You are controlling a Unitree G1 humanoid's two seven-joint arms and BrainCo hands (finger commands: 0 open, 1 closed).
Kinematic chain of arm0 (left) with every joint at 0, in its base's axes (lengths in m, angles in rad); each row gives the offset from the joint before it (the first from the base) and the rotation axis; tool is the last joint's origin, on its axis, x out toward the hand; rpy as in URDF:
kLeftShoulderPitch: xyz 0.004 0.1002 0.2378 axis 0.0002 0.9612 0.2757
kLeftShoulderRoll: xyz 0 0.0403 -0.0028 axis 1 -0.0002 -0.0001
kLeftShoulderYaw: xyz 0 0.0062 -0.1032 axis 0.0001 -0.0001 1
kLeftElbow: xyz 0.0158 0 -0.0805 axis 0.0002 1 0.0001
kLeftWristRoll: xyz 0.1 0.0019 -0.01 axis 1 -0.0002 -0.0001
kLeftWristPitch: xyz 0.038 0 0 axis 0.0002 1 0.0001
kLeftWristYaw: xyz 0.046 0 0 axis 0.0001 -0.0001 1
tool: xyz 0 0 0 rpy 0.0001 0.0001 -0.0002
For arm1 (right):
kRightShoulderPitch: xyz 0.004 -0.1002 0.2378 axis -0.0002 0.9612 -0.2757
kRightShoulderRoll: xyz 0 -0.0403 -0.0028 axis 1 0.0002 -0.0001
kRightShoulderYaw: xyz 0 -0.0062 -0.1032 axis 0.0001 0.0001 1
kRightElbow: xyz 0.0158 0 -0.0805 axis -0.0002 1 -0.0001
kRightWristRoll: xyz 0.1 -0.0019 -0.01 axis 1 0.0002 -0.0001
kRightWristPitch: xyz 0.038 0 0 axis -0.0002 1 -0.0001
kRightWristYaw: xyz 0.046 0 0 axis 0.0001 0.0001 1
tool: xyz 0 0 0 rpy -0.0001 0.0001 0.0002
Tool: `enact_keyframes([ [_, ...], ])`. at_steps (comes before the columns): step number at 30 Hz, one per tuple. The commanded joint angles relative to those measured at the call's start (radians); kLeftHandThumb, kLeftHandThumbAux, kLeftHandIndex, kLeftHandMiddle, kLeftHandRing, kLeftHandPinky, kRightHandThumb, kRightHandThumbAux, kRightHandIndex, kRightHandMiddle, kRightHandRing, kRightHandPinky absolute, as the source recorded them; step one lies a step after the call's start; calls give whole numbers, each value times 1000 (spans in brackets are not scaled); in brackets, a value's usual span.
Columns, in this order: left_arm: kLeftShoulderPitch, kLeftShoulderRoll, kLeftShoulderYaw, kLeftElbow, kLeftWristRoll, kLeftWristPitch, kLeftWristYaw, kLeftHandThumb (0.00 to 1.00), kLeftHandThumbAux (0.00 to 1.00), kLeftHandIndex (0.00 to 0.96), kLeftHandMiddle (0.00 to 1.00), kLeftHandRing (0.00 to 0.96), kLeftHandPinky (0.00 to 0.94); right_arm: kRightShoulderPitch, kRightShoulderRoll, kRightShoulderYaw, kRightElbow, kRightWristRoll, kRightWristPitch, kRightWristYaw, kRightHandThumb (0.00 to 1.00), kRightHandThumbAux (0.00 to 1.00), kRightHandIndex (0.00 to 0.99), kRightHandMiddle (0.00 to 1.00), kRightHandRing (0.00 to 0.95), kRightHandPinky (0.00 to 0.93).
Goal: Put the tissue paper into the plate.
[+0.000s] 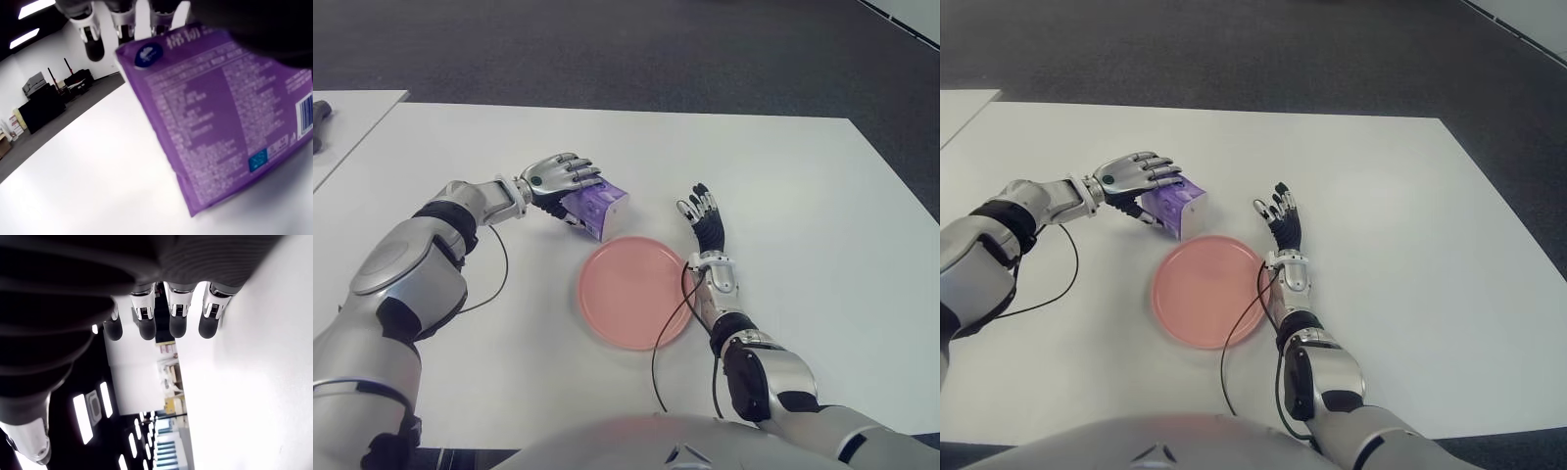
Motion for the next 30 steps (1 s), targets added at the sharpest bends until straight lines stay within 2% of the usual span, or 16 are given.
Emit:
enact_keyframes([
  [1, 42, -21, -6, -3, 0, -7, 20, 432, 143, 0, 0, 0, 0, 124, 9, -13, 64, 17, 84, 2, 111, 645, 87, 88, 55, 53],
  [8, 45, -28, -9, -7, 0, 13, 54, 431, 146, 0, 0, 0, 0, 122, 9, -12, 65, 14, 87, -2, 107, 642, 85, 83, 53, 59],
  [12, 74, -51, -23, 0, 13, 50, 78, 443, 152, 0, 0, 0, 0, 127, 10, -7, 61, 7, 77, -10, 114, 638, 82, 79, 51, 62],
  [19, 100, -106, -67, 58, 41, 119, 71, 470, 167, 0, 0, 0, 0, 136, 7, -5, 57, 6, 78, -10, 110, 626, 79, 85, 52, 59],
  [27, 93, -136, -129, 99, 70, 181, 69, 503, 187, 0, 0, 0, 0, 140, 9, -13, 53, 16, 70, -2, 111, 642, 84, 88, 59, 70],
  [30, 94, -143, -147, 107, 73, 199, 80, 525, 206, 0, 0, 0, 28, 141, 9, -14, 51, 18, 73, 1, 109, 635, 84, 87, 58, 70],
])
